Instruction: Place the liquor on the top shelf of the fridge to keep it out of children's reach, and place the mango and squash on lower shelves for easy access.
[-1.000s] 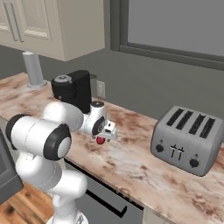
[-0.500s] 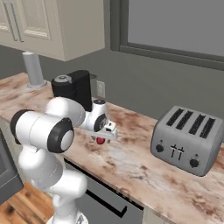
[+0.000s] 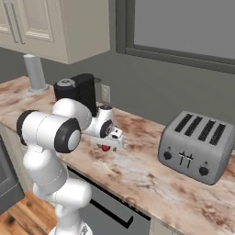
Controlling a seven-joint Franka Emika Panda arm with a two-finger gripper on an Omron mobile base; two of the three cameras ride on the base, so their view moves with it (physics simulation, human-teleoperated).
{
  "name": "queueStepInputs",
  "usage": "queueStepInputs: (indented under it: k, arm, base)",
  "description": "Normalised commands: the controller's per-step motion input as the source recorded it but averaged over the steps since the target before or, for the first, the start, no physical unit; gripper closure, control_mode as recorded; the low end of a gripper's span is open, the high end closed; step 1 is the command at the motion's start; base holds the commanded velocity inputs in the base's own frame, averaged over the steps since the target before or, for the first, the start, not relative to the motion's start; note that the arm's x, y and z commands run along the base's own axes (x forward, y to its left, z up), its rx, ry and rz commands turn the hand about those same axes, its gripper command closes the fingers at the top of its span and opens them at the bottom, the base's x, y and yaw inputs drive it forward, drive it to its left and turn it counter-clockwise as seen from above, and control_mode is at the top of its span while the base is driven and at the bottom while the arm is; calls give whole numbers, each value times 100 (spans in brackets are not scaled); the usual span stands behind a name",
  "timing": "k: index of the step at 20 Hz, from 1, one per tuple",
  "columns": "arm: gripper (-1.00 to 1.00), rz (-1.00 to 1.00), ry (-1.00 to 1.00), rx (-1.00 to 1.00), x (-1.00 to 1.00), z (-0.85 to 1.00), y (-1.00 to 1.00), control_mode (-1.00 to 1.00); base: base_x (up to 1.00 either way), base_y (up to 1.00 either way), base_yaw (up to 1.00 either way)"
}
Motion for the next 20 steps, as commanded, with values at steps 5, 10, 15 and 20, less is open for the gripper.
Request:
queueStepInputs:
  k: [5,10,15,20]
  arm:
    - [-100,0,2,0,10,-7,0,-100]
    - [-100,0,7,0,3,-13,0,-100]
    - [100,0,14,0,0,-22,0,-100]
    - [100,0,15,0,0,-20,0,-100]
  base:
    - [0,0,0]
    - [0,0,0]
    - [0,0,0]
    - [0,0,0]
